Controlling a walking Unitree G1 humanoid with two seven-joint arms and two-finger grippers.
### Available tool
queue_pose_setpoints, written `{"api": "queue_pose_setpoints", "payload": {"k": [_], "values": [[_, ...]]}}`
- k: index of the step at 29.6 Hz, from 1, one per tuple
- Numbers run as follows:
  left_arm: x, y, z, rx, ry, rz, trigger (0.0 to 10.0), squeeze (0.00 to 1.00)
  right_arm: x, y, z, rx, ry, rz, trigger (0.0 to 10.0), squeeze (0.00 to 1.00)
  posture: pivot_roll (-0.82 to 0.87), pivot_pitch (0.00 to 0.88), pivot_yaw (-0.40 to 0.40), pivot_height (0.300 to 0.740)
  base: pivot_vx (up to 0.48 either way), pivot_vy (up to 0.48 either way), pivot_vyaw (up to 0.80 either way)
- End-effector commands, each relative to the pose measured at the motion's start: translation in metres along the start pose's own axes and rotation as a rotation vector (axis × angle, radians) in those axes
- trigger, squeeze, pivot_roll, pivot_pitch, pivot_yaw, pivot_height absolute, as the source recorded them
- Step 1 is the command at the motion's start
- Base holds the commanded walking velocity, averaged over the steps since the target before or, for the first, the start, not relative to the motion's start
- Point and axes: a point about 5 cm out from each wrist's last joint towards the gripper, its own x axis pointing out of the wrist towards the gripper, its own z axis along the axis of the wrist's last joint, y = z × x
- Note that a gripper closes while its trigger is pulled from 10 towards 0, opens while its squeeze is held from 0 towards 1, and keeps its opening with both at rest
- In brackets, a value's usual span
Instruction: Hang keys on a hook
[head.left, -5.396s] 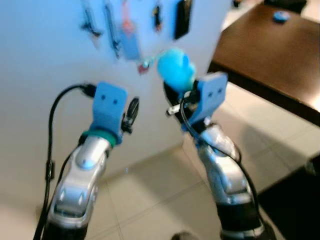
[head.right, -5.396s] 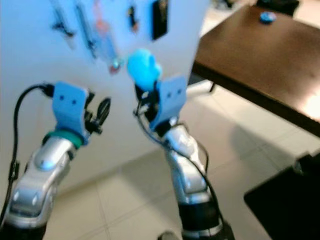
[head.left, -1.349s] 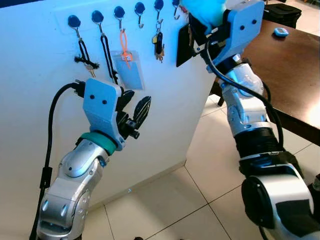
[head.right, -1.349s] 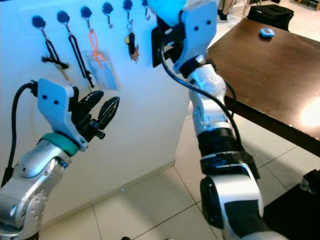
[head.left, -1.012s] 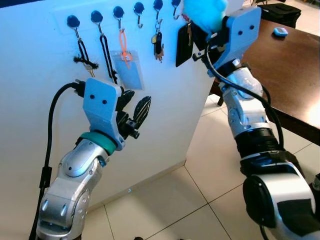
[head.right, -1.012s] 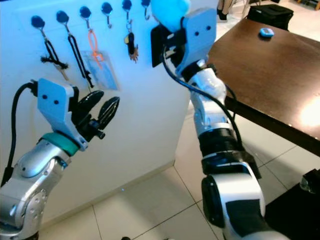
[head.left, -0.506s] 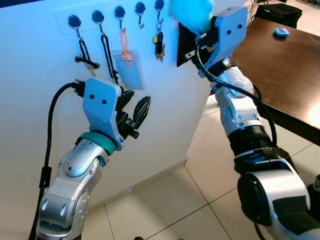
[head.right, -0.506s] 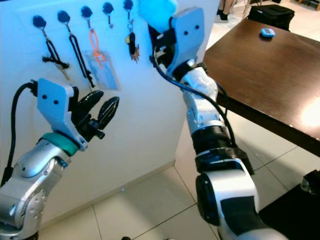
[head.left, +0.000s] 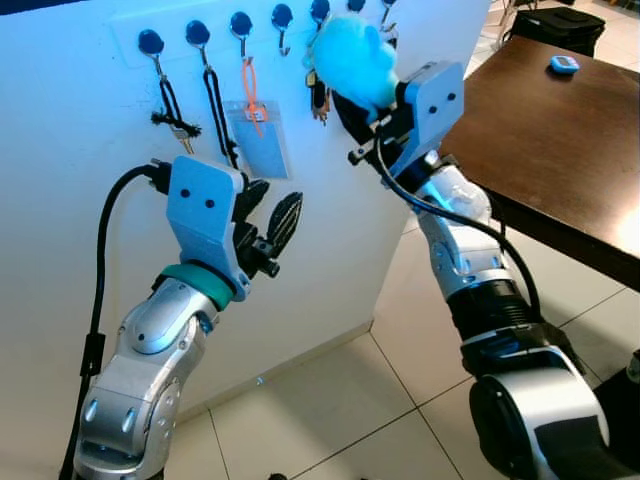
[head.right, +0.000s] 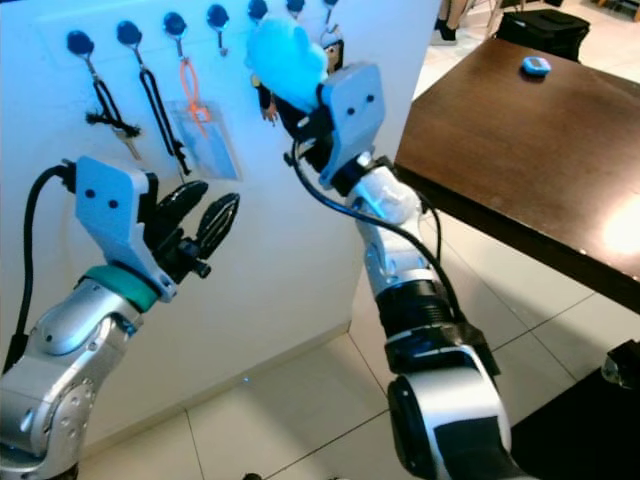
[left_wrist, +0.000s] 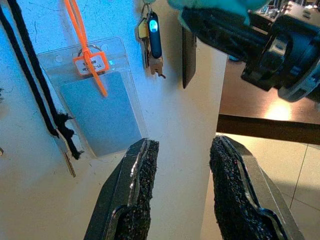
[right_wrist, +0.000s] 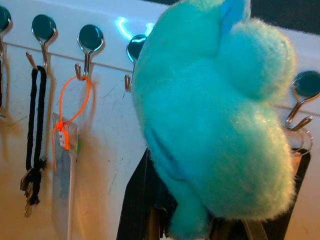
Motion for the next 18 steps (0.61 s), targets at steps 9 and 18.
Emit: {"api": "queue_pose_setpoints", "payload": {"k": [9, 18], "values": [[0.000, -0.001, -0.002, -0.002, 0.011, -0.009, 10.0, 0.00, 0.005, -0.018, 0.024, -0.025, -0.076, -0.051, 10.0, 0.00, -0.04, 0.109, 0.093, 0.740, 0.000, 0.000, 0.00], [-0.001, -0.001, -0.003, -0.001, 0.016, -0.009, 10.0, 0.00, 0.004, -0.032, 0.038, -0.050, -0.115, -0.105, 10.0, 0.00, -0.04, 0.111, 0.092, 0.740, 0.000, 0.000, 0.00]]}}
